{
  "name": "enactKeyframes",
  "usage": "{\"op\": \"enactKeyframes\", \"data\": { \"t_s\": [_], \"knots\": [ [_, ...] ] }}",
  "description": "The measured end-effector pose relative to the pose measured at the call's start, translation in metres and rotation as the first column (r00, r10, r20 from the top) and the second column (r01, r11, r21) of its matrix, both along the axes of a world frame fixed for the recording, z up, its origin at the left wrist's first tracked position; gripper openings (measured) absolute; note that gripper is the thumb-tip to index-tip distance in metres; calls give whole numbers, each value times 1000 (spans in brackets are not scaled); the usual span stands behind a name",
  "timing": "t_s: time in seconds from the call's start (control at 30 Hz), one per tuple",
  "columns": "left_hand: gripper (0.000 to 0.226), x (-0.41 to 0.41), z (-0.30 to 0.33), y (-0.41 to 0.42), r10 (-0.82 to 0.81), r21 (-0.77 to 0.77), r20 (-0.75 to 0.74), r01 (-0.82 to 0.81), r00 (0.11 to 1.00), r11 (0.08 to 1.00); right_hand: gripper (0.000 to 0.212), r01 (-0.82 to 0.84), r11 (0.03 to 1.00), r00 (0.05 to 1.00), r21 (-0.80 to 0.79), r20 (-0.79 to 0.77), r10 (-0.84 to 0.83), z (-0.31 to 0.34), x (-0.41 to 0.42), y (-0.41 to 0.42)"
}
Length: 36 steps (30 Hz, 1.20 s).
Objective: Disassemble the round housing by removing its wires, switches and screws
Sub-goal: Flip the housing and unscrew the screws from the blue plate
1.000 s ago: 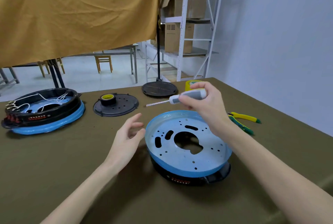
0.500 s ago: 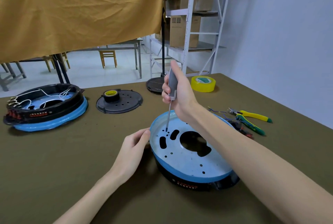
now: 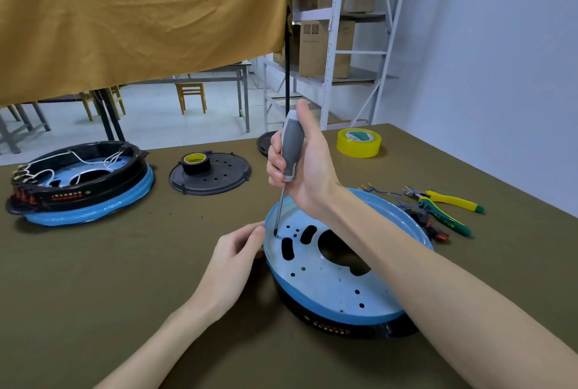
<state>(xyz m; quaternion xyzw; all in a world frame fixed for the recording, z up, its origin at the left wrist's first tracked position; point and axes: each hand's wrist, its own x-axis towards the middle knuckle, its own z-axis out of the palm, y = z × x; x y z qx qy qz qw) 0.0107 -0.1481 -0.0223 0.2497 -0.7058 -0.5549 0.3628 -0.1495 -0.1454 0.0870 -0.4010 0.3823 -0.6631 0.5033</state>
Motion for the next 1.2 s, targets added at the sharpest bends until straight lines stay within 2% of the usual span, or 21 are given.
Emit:
{"op": "enactKeyframes", "data": {
  "t_s": [0.37, 0.63, 0.77, 0.97, 1.0, 1.03, 1.1, 1.13, 1.17, 1.2],
  "knots": [
    [37, 0, 0, 1, 20, 4, 6, -20, 1000, 1000, 68, 7, 999, 997, -48, -72, -10, 0, 1, 3],
    [37, 0, -1, 1, 25, 5, 12, -25, 1000, 1000, 67, 12, 999, 998, -49, -62, -15, 0, 2, 6],
    [37, 0, 0, 0, 23, 1, 16, -23, 1000, 1000, 61, 43, 999, 986, -26, -160, -47, 5, 2, 7],
    [35, 0, -2, 0, 29, 6, 22, -29, 999, 1000, 37, 149, 986, 929, -70, -332, -164, 28, 7, 13],
    [35, 1, -1, 0, 28, 4, 25, -28, 999, 1000, 38, 171, 980, 880, -98, -431, -197, 32, 8, 16],
    [35, 1, -1, 1, 25, 1, 32, -25, 999, 1000, 42, 199, 967, 779, -156, -574, -253, 34, 8, 19],
    [36, 1, -1, 2, 19, -1, 49, -19, 999, 1000, 50, 208, 916, 447, -342, -800, -400, 37, 8, 24],
    [36, 2, -1, 2, 18, 1, 53, -18, 998, 1000, 50, 200, 889, 302, -413, -837, -457, 39, 7, 26],
    [36, 3, -1, 3, 16, 1, 54, -16, 998, 1000, 50, 190, 872, 217, -451, -847, -486, 43, 6, 28],
    [36, 3, -1, 3, 13, 0, 57, -13, 998, 1000, 49, 176, 870, 173, -460, -855, -488, 49, 4, 29]
  ]
}}
